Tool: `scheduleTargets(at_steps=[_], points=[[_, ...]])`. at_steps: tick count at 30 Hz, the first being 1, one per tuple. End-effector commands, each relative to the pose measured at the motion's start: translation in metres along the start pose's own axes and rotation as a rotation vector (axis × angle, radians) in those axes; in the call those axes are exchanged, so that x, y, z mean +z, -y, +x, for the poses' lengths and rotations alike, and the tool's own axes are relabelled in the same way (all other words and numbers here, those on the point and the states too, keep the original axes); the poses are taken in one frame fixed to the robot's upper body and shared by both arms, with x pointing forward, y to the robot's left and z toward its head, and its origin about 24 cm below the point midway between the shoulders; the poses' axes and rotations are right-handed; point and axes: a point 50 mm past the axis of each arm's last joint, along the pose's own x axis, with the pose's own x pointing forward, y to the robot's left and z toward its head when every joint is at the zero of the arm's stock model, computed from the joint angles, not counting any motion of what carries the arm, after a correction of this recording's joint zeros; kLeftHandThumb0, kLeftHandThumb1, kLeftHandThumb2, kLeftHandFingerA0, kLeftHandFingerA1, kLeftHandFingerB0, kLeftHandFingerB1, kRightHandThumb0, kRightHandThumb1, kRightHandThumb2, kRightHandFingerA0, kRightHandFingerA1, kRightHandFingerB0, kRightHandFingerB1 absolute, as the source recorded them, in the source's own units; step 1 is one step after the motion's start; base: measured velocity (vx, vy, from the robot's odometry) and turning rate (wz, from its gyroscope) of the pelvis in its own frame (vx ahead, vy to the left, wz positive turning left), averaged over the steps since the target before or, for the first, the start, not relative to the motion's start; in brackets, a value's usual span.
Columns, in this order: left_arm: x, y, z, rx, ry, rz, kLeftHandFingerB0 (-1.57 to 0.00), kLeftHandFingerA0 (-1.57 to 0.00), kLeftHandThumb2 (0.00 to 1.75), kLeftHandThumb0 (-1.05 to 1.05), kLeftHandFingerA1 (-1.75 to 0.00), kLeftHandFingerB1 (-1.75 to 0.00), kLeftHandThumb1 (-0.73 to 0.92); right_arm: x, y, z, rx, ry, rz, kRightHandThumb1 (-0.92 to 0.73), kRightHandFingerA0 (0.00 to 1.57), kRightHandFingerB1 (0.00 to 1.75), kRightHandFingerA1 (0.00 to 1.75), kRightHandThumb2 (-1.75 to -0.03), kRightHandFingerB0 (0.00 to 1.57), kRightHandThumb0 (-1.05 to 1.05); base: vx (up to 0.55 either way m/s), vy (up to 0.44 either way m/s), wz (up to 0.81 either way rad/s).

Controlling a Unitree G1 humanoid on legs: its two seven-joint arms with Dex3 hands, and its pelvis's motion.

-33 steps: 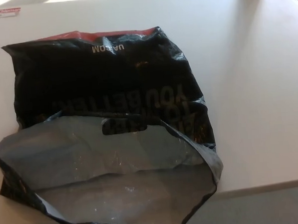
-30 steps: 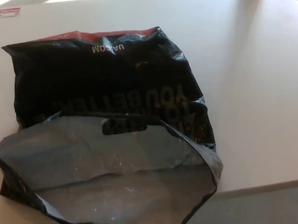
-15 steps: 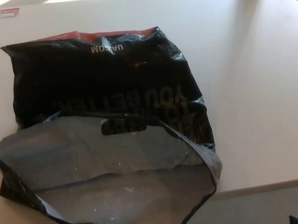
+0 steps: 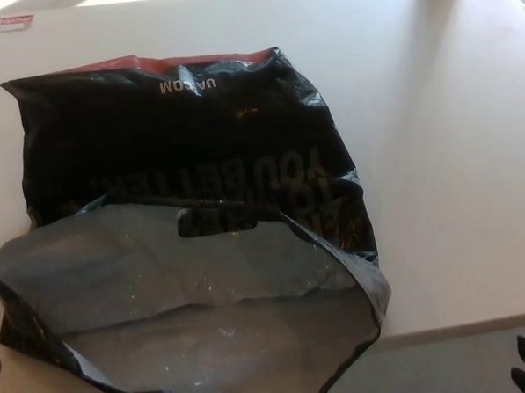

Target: A plastic bag is kept infront of the robot in the middle of the desk and the robot uses both its hands to grab it from the top and lifts it up and then releases it.

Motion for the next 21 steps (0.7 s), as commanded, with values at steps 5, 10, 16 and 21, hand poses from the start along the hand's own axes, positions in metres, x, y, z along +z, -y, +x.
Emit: scheduleTargets(at_steps=[5, 10, 16, 21], points=[[0.023, -0.041, 0.037, 0.155, 0.194, 0.247, -0.21, -0.36, 0.97, -0.55, -0.56, -0.46, 0.59, 0.016, 0.028, 0.038, -0.086, 0.165, -0.133, -0.40, 0.00, 0.21, 0.24, -0.79, 0.00, -0.59, 0.00, 0.000, 0.00], [0.026, -0.055, 0.062, 0.180, 0.231, 0.357, -0.30, -0.40, 0.61, -0.49, -0.41, -0.33, 0.71, 0.025, 0.042, 0.066, -0.089, 0.216, -0.233, -0.39, 0.00, 0.18, 0.24, -0.78, 0.00, -0.61, 0.00, 0.000, 0.00], [0.018, -0.067, 0.092, 0.106, 0.189, 0.399, -0.21, -0.25, 0.69, -0.49, -0.42, -0.37, 0.53, 0.027, 0.062, 0.108, -0.084, 0.186, -0.301, -0.51, 0.07, 0.10, 0.28, -0.56, 0.00, -0.61, 0.00, 0.000, 0.00], [-0.013, -0.072, 0.109, 0.091, 0.065, 0.367, -0.07, -0.09, 0.90, -0.29, -0.51, -0.49, 0.33, 0.015, 0.072, 0.143, -0.027, 0.124, -0.291, -0.45, 0.00, 0.00, 0.14, -0.78, 0.00, -0.77, 0.00, 0.000, 0.00]])
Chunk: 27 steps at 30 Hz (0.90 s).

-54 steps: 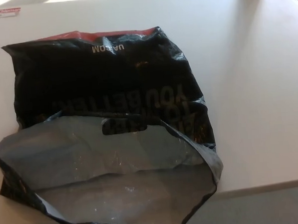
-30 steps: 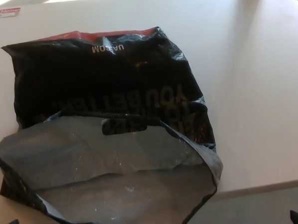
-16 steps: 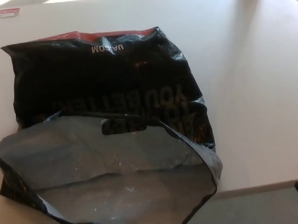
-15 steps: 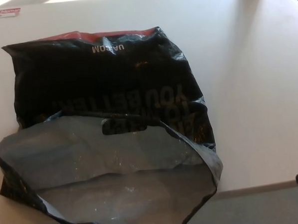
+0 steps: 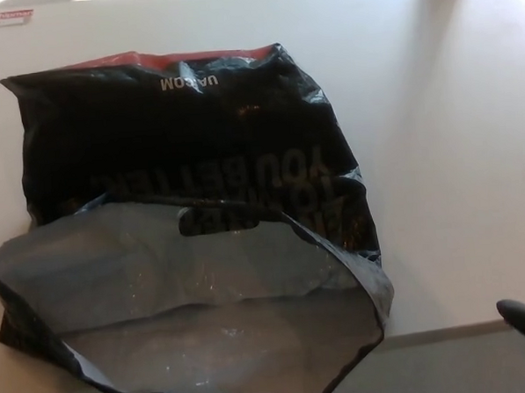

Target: A plastic bag is kept infront of the robot in the middle of the desk and the robot uses both its hands to grab it from the top and lifts it up and then releases it.

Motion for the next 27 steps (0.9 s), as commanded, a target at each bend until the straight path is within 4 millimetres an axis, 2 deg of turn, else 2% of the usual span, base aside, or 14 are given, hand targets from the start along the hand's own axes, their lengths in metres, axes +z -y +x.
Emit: scheduleTargets(at_steps=[1, 8, 9, 10, 11, 13, 16, 20, 21, 23, 24, 25, 26, 27], points=[[-0.035, 0.008, 0.010, -0.097, -0.167, 0.029, -0.07, -0.09, 0.90, -0.29, -0.51, -0.49, 0.33, -0.029, 0.002, 0.028, 0.100, -0.143, -0.003, -0.45, 0.00, 0.00, 0.14, -0.78, 0.00, -0.77, 0.00, 0.000, 0.00], [-0.053, 0.015, 0.014, -0.227, -0.196, 0.094, -0.07, -0.09, 0.84, -0.30, -0.51, -0.49, 0.22, -0.037, -0.001, 0.042, 0.207, -0.211, -0.064, -0.55, 0.00, 0.00, 0.00, -0.57, 0.00, -0.76, 0.00, 0.000, 0.00], [-0.056, 0.016, 0.014, -0.252, -0.208, 0.096, -0.07, -0.08, 0.84, -0.29, -0.51, -0.49, 0.22, -0.039, -0.001, 0.045, 0.220, -0.222, -0.069, -0.45, 0.00, 0.00, 0.10, -0.81, 0.00, -0.82, 0.00, 0.000, 0.00], [-0.057, 0.017, 0.013, -0.269, -0.217, 0.094, -0.07, -0.08, 0.84, -0.29, -0.51, -0.49, 0.22, -0.039, -0.001, 0.046, 0.222, -0.230, -0.075, -0.45, 0.00, 0.00, 0.10, -0.81, 0.00, -0.82, 0.00, 0.000, 0.00], [-0.062, 0.020, 0.010, -0.303, -0.241, 0.093, -0.06, -0.07, 0.82, -0.28, -0.51, -0.48, 0.21, -0.041, -0.001, 0.050, 0.237, -0.248, -0.064, -0.53, 0.00, 0.00, 0.00, -0.60, 0.00, -0.75, 0.00, 0.000, 0.00], [-0.065, 0.022, 0.008, -0.311, -0.250, 0.105, -0.07, -0.08, 0.81, -0.28, -0.51, -0.49, 0.19, -0.044, -0.002, 0.052, 0.242, -0.256, -0.064, -0.54, 0.00, 0.00, 0.00, -0.57, 0.00, -0.78, 0.00, 0.000, 0.00], [-0.071, 0.026, 0.005, -0.337, -0.273, 0.114, -0.09, -0.09, 0.81, -0.27, -0.51, -0.49, 0.18, -0.047, -0.003, 0.057, 0.237, -0.277, -0.076, -0.50, 0.00, 0.00, 0.08, -0.84, 0.00, -0.87, 0.00, 0.000, 0.00], [-0.078, 0.031, -0.001, -0.373, -0.309, 0.111, -0.10, -0.10, 0.87, -0.25, -0.51, -0.50, 0.29, -0.052, -0.004, 0.056, 0.252, -0.317, -0.047, -0.50, 0.00, 0.00, 0.01, -0.57, 0.00, -0.72, 0.00, 0.000, 0.00], [-0.079, 0.031, -0.001, -0.367, -0.306, 0.112, -0.27, -0.29, 0.56, -0.46, -0.31, -0.30, 0.51, -0.052, -0.004, 0.058, 0.252, -0.320, -0.057, -0.43, 0.00, 0.00, 0.11, -0.78, 0.00, -0.78, 0.00, 0.000, 0.00], [-0.081, 0.033, 0.000, -0.360, -0.306, 0.111, -0.27, -0.29, 0.56, -0.45, -0.31, -0.30, 0.51, -0.052, -0.004, 0.059, 0.251, -0.326, -0.065, -0.42, 0.00, 0.00, 0.11, -0.75, 0.00, -0.76, 0.00, 0.000, 0.00], [-0.082, 0.035, -0.002, -0.361, -0.313, 0.091, -0.11, -0.11, 0.90, -0.23, -0.52, -0.50, 0.36, -0.052, -0.005, 0.059, 0.248, -0.335, -0.083, -0.41, 0.00, 0.00, 0.17, -0.76, 0.00, -0.76, 0.00, 0.000, 0.00], [-0.083, 0.037, -0.002, -0.362, -0.319, 0.088, -0.12, -0.12, 0.90, -0.23, -0.52, -0.50, 0.36, -0.053, -0.006, 0.058, 0.249, -0.341, -0.075, -0.43, 0.00, 0.00, 0.15, -0.76, 0.00, -0.76, 0.00, 0.000, 0.00], [-0.084, 0.038, -0.002, -0.361, -0.324, 0.094, -0.28, -0.28, 0.56, -0.44, -0.30, -0.31, 0.53, -0.053, -0.007, 0.058, 0.248, -0.341, -0.065, -0.45, 0.00, 0.00, 0.14, -0.79, 0.00, -0.78, 0.00, 0.000, 0.00], [-0.086, 0.039, -0.002, -0.359, -0.330, 0.103, -0.28, -0.28, 0.56, -0.44, -0.30, -0.31, 0.53, -0.054, -0.007, 0.057, 0.245, -0.340, -0.052, -0.45, 0.00, 0.00, 0.14, -0.79, 0.00, -0.78, 0.00, 0.000, 0.00]])
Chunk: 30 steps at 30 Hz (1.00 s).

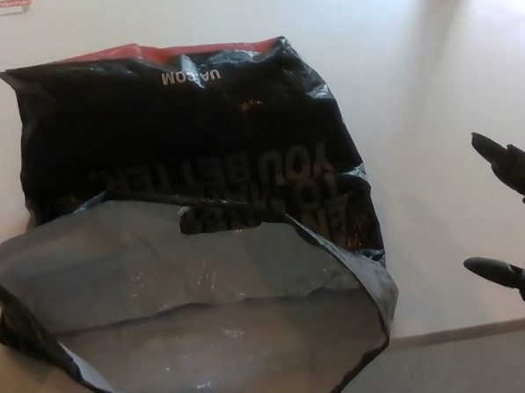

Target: A plastic bag is kept infront of the robot in the middle of the desk and the robot uses both its hands to grab it from the top and lifts it up and then releases it.

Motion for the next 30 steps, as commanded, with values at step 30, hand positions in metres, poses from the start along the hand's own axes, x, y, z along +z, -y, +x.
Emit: scheduleTargets(at_steps=[30], points=[[-0.003, 0.025, 0.037, -0.023, -0.052, -0.003, -0.11, -0.12, 0.92, -0.24, -0.52, -0.50, 0.37, 0.007, -0.073, 0.001, 0.207, -0.036, -0.035, -0.43, 0.00, 0.00, 0.21, -0.77, 0.00, -0.75, 0.00, 0.000, 0.00]])
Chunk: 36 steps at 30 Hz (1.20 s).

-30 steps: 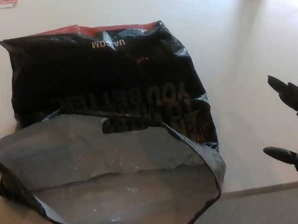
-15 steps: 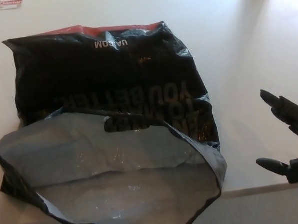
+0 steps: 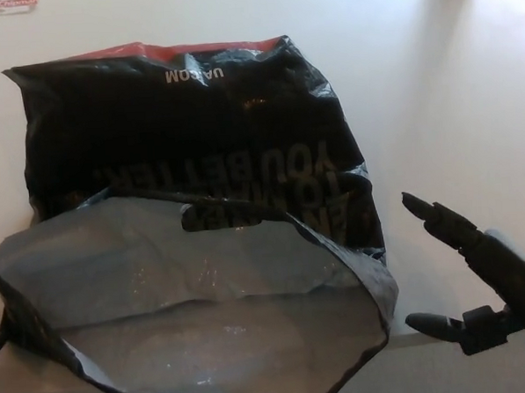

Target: A plastic bag is kept infront of the robot in the middle of the desk and the robot uses both its hands to grab it from the top and lifts it up and then releases it.

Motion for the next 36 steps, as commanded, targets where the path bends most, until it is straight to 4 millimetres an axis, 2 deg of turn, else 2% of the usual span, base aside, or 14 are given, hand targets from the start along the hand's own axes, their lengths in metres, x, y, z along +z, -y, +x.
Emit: scheduleTargets(at_steps=[1, 5, 6, 8, 16, 27, 32, 36], points=[[-0.007, 0.011, -0.003, -0.042, -0.057, 0.010, -0.11, -0.11, 0.92, -0.24, -0.52, -0.50, 0.37, 0.000, -0.011, 0.002, 0.065, -0.041, -0.009, -0.43, 0.00, 0.00, 0.22, -0.77, 0.00, -0.75, 0.00, 0.000, 0.00], [-0.010, 0.019, -0.007, -0.063, -0.076, 0.027, -0.11, -0.11, 0.91, -0.25, -0.52, -0.50, 0.36, 0.002, -0.018, 0.007, 0.094, -0.042, 0.005, -0.44, 0.00, 0.00, 0.24, -0.77, 0.00, -0.76, 0.00, 0.000, 0.00], [-0.012, 0.021, -0.008, -0.072, -0.087, 0.025, -0.11, -0.11, 0.91, -0.24, -0.52, -0.50, 0.36, 0.003, -0.019, 0.010, 0.103, -0.046, 0.008, -0.43, 0.00, 0.00, 0.18, -0.76, 0.00, -0.76, 0.00, 0.000, 0.00], [-0.014, 0.023, -0.008, -0.076, -0.099, 0.025, -0.11, -0.11, 0.90, -0.24, -0.52, -0.50, 0.36, 0.003, -0.021, 0.012, 0.113, -0.042, 0.020, -0.43, 0.00, 0.00, 0.19, -0.76, 0.00, -0.76, 0.00, 0.000, 0.00], [-0.015, 0.023, -0.005, -0.088, -0.111, 0.037, -0.11, -0.11, 0.91, -0.23, -0.52, -0.51, 0.37, 0.004, -0.027, 0.020, 0.121, -0.053, 0.037, -0.44, 0.00, 0.00, 0.18, -0.77, 0.00, -0.78, 0.00, 0.000, 0.00], [-0.015, 0.025, -0.007, -0.120, -0.106, 0.062, -0.11, -0.11, 0.92, -0.24, -0.52, -0.50, 0.38, -0.001, -0.033, 0.018, 0.136, -0.067, 0.020, -0.47, 0.00, 0.00, 0.19, -0.81, 0.00, -0.84, 0.00, 0.000, 0.00], [-0.017, 0.026, -0.008, -0.162, -0.118, 0.074, -0.10, -0.11, 0.92, -0.24, -0.52, -0.50, 0.38, 0.000, -0.037, 0.018, 0.137, -0.075, 0.026, -0.44, 0.00, 0.02, 0.19, -0.78, 0.00, -0.78, 0.00, 0.000, 0.00], [-0.015, 0.025, -0.008, -0.191, -0.100, 0.070, -0.11, -0.11, 0.89, -0.25, -0.52, -0.50, 0.33, 0.000, -0.037, 0.019, 0.140, -0.071, 0.042, -0.45, 0.00, 0.00, 0.17, -0.79, 0.00, -0.81, 0.00, 0.000, 0.00]])
